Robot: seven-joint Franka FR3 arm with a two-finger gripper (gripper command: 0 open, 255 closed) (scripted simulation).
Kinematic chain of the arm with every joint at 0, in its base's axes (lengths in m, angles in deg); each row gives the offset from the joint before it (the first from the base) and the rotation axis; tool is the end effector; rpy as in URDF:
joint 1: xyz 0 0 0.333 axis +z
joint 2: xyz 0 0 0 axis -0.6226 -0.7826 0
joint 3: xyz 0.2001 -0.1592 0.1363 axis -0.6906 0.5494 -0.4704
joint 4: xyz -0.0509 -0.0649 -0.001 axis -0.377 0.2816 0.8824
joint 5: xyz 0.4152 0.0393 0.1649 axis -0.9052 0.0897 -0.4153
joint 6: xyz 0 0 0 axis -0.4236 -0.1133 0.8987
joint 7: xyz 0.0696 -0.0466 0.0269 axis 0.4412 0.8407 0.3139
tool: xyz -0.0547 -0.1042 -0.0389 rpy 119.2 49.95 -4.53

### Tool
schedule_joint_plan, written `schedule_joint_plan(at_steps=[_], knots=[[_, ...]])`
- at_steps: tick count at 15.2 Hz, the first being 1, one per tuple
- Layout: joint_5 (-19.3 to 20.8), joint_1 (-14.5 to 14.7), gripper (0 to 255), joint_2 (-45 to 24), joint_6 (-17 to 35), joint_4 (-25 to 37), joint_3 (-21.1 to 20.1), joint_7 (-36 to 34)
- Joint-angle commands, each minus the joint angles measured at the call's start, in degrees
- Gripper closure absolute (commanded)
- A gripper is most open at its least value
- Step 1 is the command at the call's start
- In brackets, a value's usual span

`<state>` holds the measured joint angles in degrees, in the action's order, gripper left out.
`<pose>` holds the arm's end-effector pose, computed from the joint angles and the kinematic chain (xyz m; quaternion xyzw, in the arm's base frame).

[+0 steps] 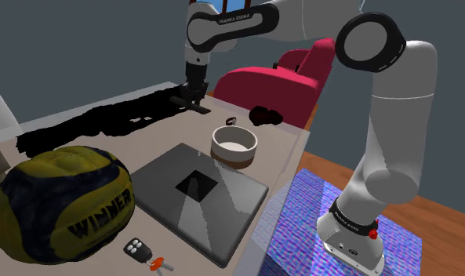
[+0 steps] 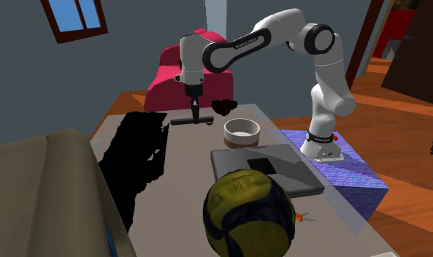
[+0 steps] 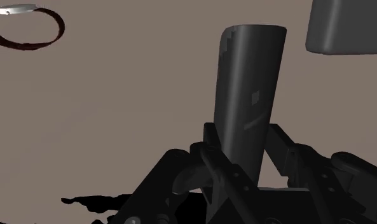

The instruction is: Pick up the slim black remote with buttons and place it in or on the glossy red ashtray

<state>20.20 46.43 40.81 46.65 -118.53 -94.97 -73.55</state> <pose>0.6909 0.1663 0.3764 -0.9942 -0.0992 0.0084 0.0400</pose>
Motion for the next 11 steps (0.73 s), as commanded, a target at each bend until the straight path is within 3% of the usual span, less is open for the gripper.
schedule_joint_plan(at_steps=[1, 11], knots=[[-0.5, -1.6, 255, 2.5, 1.0, -3.7, 0.6, 2.3], [-1.9, -9.2, 255, 11.4, 3.9, -16.3, 4.8, 14.6]])
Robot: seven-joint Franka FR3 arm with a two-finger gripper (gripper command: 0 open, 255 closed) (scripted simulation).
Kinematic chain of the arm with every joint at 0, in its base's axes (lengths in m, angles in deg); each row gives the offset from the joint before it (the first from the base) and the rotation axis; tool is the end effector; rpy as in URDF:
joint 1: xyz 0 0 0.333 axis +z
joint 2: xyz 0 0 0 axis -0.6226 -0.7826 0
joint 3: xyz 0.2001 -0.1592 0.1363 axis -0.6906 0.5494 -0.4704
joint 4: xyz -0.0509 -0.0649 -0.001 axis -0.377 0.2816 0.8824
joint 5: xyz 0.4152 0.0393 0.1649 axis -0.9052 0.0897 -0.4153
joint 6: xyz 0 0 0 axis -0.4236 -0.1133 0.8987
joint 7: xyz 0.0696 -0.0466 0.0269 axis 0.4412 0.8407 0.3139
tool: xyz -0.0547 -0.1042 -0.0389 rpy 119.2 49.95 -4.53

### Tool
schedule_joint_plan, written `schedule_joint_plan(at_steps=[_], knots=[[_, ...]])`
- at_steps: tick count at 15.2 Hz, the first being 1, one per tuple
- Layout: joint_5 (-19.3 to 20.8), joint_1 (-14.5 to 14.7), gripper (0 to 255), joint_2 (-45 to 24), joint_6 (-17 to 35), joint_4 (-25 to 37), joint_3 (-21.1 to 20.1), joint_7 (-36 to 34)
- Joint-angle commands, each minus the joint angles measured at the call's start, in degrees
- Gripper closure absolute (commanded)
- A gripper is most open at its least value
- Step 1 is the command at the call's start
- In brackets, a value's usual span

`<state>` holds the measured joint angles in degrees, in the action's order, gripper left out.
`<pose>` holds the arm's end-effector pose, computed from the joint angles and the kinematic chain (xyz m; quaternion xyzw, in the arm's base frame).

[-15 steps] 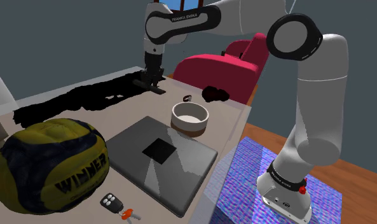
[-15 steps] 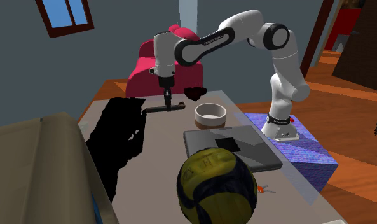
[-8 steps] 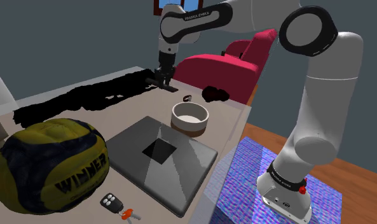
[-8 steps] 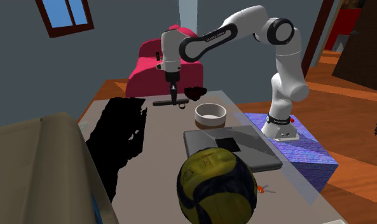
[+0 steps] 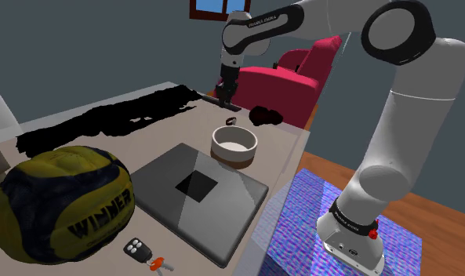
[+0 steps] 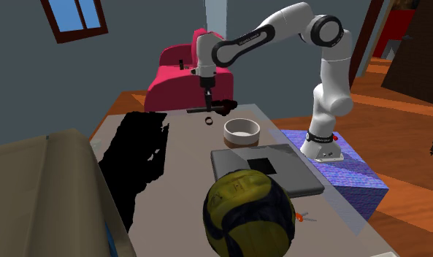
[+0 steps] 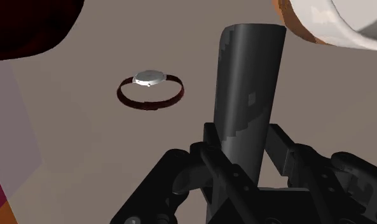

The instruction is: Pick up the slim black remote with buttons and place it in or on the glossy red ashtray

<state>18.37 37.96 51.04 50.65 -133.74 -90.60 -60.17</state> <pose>0.6548 0.0158 0.3640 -0.9943 -0.0987 0.0087 0.0398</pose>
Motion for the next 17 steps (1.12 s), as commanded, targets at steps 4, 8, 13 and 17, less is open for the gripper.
schedule_joint_plan(at_steps=[4, 8, 13, 17], knots=[[-0.3, -3.6, 255, 3.2, 0.3, -4.0, 2.5, 6.4], [-0.4, -6.5, 255, 4.6, 0.4, -5.8, 4.8, 11.6], [-0.3, -10.1, 255, 5.0, 0.2, -6.6, 7.8, 18.1], [-0.4, -13.0, 255, 4.5, -0.2, -6.0, 10.2, 23.4]])
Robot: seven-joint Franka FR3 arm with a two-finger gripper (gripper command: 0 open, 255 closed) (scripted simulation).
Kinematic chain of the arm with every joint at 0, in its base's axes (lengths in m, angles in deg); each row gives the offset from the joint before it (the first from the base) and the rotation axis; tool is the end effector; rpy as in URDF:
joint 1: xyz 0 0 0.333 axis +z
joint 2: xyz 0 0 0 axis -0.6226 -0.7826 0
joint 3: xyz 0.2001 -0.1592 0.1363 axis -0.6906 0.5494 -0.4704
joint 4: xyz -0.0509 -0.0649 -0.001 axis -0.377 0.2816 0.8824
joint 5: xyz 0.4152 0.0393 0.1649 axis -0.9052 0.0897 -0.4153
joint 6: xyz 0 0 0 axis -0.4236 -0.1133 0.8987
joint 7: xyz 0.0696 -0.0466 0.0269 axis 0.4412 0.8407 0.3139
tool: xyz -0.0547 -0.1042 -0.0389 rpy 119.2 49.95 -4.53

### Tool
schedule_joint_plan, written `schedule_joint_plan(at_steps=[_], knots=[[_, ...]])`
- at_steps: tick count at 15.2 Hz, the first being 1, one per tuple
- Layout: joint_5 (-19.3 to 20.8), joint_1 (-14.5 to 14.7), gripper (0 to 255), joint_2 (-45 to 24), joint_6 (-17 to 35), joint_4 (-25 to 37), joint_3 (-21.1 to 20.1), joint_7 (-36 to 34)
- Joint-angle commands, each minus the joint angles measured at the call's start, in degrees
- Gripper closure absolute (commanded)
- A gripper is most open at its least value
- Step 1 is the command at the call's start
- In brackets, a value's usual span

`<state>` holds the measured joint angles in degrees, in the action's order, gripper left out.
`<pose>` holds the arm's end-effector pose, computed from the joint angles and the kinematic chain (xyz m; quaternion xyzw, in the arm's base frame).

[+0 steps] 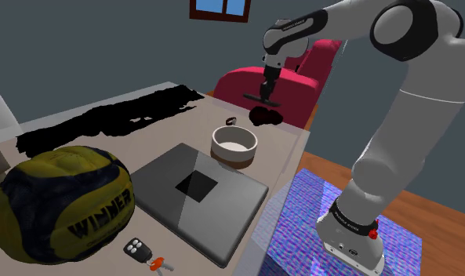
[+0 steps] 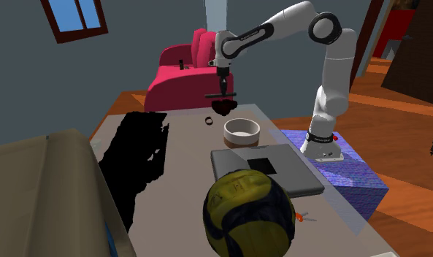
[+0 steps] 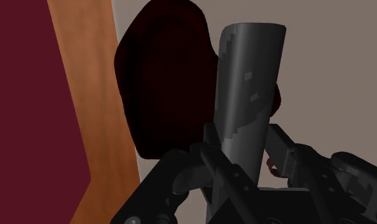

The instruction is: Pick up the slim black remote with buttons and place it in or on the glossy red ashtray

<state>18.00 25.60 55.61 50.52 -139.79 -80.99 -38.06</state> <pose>0.5873 -0.2183 0.3610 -0.9943 -0.0985 0.0084 0.0398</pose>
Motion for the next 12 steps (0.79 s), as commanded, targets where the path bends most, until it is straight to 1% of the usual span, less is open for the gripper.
schedule_joint_plan(at_steps=[1, 2, 12], knots=[[0.0, -1.4, 255, -0.3, -0.2, 0.3, 1.1, 2.7], [-0.1, -2.5, 255, -0.8, -0.4, 0.9, 1.9, 4.6], [-1.0, -2.6, 255, -3.7, 6.6, -3.4, 1.8, 5.4]])
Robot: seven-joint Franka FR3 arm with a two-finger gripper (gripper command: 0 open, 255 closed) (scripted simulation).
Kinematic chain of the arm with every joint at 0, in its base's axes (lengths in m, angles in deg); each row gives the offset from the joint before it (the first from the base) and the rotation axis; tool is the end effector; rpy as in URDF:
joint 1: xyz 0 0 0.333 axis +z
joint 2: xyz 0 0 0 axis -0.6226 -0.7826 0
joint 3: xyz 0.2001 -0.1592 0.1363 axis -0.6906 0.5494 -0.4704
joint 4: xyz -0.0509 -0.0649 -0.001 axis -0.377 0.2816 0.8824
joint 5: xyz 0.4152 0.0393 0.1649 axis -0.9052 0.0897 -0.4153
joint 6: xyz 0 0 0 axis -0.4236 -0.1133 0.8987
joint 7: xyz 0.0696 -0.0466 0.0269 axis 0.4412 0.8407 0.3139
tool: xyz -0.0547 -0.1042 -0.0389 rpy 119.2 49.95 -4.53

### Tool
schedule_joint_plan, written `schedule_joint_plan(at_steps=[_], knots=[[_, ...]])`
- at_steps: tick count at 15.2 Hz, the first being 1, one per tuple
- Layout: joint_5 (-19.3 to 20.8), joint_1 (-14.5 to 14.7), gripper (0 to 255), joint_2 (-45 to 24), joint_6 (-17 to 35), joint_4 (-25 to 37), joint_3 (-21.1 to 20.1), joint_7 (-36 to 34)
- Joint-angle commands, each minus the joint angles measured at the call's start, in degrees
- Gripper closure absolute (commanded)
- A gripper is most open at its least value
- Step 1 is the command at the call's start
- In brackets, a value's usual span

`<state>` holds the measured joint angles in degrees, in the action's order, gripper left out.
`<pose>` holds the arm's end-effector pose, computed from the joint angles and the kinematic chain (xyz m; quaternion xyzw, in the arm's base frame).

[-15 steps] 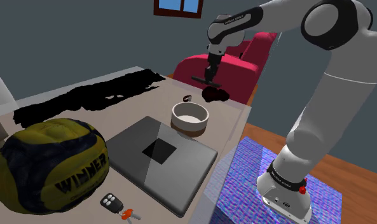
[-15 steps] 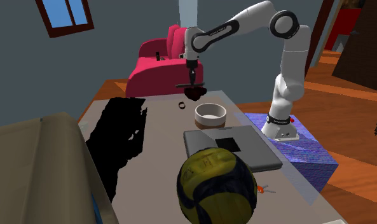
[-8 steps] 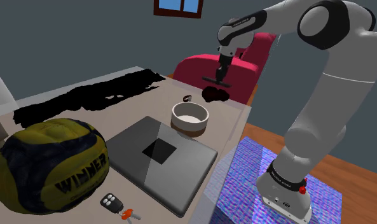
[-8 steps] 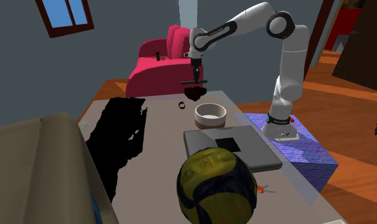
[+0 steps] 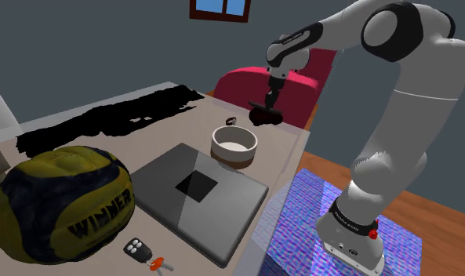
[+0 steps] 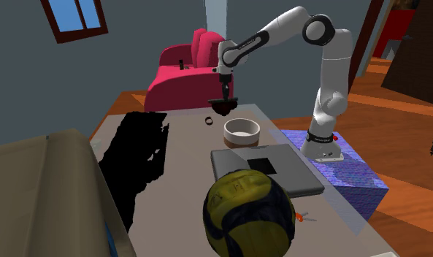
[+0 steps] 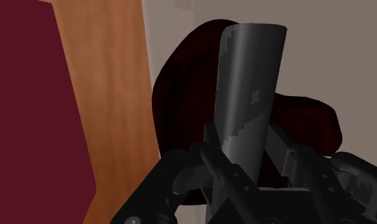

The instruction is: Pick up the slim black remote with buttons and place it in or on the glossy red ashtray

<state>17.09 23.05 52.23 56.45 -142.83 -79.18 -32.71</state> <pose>0.5677 -0.2621 0.3065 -0.9942 -0.0995 0.0090 0.0403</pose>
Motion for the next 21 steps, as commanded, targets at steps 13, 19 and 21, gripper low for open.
schedule_joint_plan(at_steps=[13, 19, 21], knots=[[-0.3, 0.0, 0, -0.8, 1.7, -0.8, -0.1, 0.2], [0.6, -0.1, 0, 1.6, -5.1, 3.6, 0.2, -0.3], [0.6, -0.1, 0, 1.6, -5.1, 3.6, 0.2, -0.3]])
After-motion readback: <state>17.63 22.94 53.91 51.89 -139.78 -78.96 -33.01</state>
